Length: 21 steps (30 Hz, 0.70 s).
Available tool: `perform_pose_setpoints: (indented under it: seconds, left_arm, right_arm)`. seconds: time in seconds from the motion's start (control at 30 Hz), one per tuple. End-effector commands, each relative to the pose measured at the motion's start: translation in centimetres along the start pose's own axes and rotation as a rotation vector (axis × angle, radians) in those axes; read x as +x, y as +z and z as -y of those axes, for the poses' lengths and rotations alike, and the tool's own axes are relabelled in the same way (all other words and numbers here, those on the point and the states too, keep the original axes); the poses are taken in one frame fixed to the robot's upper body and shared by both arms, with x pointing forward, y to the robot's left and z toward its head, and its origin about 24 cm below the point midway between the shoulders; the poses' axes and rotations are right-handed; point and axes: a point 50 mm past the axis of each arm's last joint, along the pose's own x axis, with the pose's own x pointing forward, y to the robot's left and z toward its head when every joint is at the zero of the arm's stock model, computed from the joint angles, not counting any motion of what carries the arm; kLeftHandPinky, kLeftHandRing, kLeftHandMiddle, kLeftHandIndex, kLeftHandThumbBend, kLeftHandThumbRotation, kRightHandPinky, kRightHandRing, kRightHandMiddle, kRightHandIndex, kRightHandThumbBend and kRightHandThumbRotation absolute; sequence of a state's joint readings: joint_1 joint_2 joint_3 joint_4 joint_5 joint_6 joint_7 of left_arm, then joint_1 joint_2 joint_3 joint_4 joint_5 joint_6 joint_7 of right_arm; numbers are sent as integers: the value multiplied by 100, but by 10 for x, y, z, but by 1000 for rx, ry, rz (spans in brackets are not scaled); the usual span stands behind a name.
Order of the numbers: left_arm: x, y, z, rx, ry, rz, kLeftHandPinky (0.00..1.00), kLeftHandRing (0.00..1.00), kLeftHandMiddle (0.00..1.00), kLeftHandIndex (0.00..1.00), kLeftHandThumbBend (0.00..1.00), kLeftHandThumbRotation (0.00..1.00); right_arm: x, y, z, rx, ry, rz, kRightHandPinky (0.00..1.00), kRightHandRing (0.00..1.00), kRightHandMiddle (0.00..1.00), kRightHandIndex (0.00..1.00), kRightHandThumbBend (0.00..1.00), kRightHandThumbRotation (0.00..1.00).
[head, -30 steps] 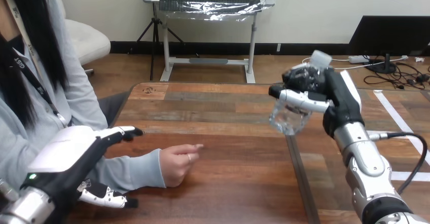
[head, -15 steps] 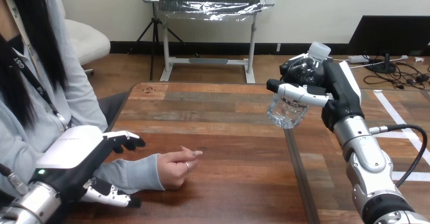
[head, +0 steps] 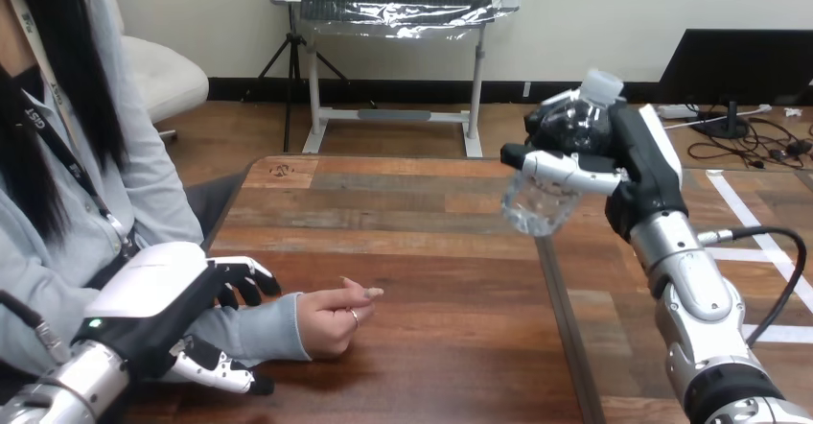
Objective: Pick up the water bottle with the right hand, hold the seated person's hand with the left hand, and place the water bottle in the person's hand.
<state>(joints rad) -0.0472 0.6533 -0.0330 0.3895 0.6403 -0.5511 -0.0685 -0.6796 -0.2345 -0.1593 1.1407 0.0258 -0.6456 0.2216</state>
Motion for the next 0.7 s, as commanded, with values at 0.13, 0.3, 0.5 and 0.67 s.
perform_pose_setpoints:
  seconds: [0.13,0.3,0.5,0.67]
  left_arm:
    - [19,5,-21,53,59,43,57,60,63,64,100,21]
    - [24,5,-19,53,46,42,56,58,61,63,100,19]
    - [28,5,-17,64,36,47,54,56,58,60,100,18]
    - [31,6,-16,72,30,52,51,51,54,55,100,15]
  right_arm:
    - [24,49,0,15,9,232,29,34,43,44,80,0]
    - [22,51,0,19,17,251,29,34,43,44,80,0]
    - [20,53,-1,21,24,265,28,34,42,44,80,0]
    - [19,55,-1,15,27,275,28,34,42,44,80,0]
